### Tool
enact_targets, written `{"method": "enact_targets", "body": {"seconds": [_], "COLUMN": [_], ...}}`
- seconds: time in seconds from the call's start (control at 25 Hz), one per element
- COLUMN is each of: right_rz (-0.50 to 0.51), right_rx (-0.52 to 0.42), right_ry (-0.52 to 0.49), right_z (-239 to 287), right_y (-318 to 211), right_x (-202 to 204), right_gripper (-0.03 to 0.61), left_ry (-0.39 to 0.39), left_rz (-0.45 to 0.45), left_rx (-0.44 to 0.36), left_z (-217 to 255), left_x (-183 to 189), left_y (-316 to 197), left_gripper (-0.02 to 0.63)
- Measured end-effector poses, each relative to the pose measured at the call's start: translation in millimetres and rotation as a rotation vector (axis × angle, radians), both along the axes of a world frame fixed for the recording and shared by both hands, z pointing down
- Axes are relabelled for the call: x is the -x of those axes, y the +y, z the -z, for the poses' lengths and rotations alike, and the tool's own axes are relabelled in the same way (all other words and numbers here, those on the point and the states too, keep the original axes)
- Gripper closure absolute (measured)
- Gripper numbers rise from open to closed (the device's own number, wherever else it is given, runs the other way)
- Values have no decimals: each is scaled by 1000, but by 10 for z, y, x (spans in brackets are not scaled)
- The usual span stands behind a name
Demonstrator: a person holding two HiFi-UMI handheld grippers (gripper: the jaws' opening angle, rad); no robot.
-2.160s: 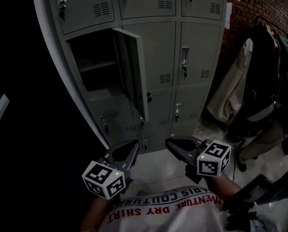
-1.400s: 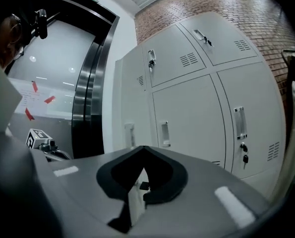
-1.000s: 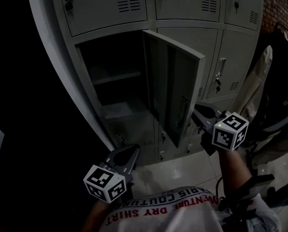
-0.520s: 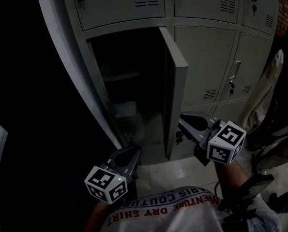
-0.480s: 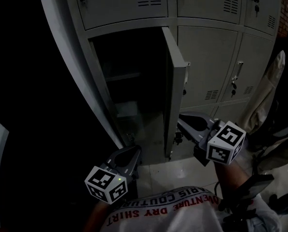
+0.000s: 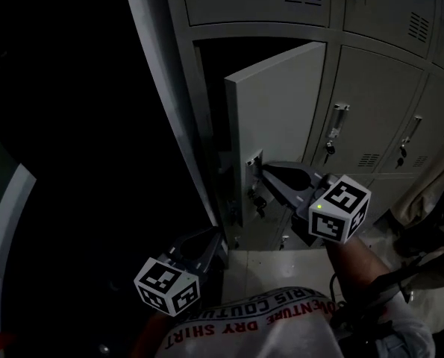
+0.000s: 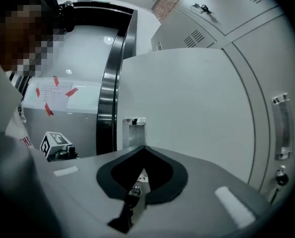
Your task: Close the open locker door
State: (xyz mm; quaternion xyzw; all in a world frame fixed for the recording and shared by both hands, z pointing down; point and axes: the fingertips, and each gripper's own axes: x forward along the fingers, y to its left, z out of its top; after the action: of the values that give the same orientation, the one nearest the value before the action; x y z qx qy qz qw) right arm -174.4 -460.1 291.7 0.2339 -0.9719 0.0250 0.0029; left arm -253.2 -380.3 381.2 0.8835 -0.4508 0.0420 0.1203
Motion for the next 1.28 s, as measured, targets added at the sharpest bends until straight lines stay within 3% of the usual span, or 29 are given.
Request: {"method": "enact_targets", "body": {"seconds": [0.36,0.52,0.72,0.88,1.04,1.28], "right_rz": [-19,-86,-183,-182,-172,-70], "right_rx": [15,62,33,-25,10,8], "right_ry": [36,11,19,67,53,124], "right_z": [-15,-55,-43,-48,-73,-188], "right_y": [-766,-1134,-1426,-1440,-1346,-657], "right_x": [472,453,322,349,315,188], "right_gripper": [581,581,582,581,581,581], "left_ry": [5,3,14,12,14,30], "left_rz": [110,145,172,173,169,131], "left_rx": [20,16,22,19,18,14], "left_z": [-23,18,30,58,73,100], "left_x": [509,671,790,781,725,484], "left_y": [27,59,49,40,60,122], "left_gripper": [611,611,611,611,611,611]}}
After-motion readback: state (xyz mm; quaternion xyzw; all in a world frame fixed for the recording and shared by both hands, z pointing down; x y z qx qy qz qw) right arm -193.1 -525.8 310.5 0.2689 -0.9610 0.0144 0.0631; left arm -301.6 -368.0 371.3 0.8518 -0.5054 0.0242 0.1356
